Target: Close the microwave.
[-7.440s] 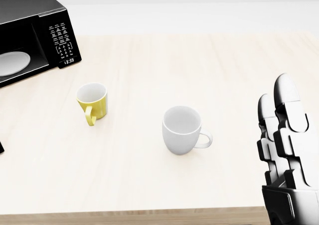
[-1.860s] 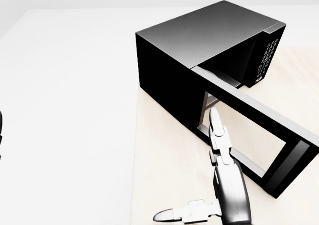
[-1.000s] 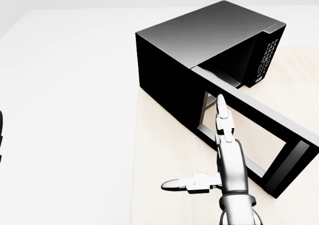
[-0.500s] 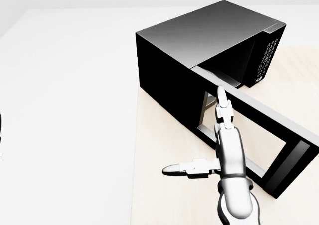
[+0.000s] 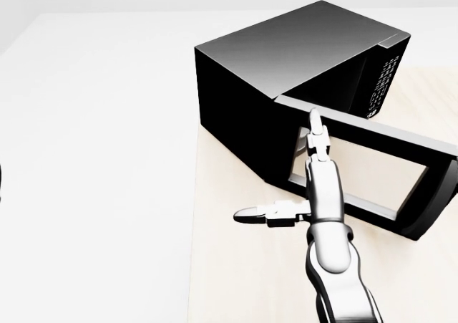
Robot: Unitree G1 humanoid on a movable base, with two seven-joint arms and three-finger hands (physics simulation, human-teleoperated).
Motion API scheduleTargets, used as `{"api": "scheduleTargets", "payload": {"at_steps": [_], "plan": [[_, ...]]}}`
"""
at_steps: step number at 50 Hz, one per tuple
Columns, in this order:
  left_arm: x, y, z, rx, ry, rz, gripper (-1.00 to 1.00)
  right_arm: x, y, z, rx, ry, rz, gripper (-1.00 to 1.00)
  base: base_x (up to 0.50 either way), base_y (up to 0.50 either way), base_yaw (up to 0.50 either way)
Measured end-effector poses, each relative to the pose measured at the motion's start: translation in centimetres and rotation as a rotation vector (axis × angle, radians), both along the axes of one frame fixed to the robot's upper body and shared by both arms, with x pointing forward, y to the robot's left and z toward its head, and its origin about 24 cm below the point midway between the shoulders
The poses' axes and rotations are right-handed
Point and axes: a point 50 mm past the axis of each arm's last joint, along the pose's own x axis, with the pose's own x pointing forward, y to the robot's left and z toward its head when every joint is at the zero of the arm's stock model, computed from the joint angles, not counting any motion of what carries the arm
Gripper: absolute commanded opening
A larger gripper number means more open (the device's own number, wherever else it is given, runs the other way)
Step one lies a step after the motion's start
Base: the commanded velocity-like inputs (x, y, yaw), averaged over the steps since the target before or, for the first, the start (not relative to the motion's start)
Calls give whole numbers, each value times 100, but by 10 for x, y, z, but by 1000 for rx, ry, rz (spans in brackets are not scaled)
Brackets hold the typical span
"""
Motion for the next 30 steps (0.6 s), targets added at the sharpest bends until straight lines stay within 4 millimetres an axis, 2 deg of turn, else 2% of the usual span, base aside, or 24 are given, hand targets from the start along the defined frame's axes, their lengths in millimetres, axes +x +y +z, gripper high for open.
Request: {"api": "scheduleTargets", "payload": {"at_steps": [30], "plan": [[0,-1,1,-2,-9,-8,100,47,-2,-4,-6,101,-33,100,0,0,0]]}}
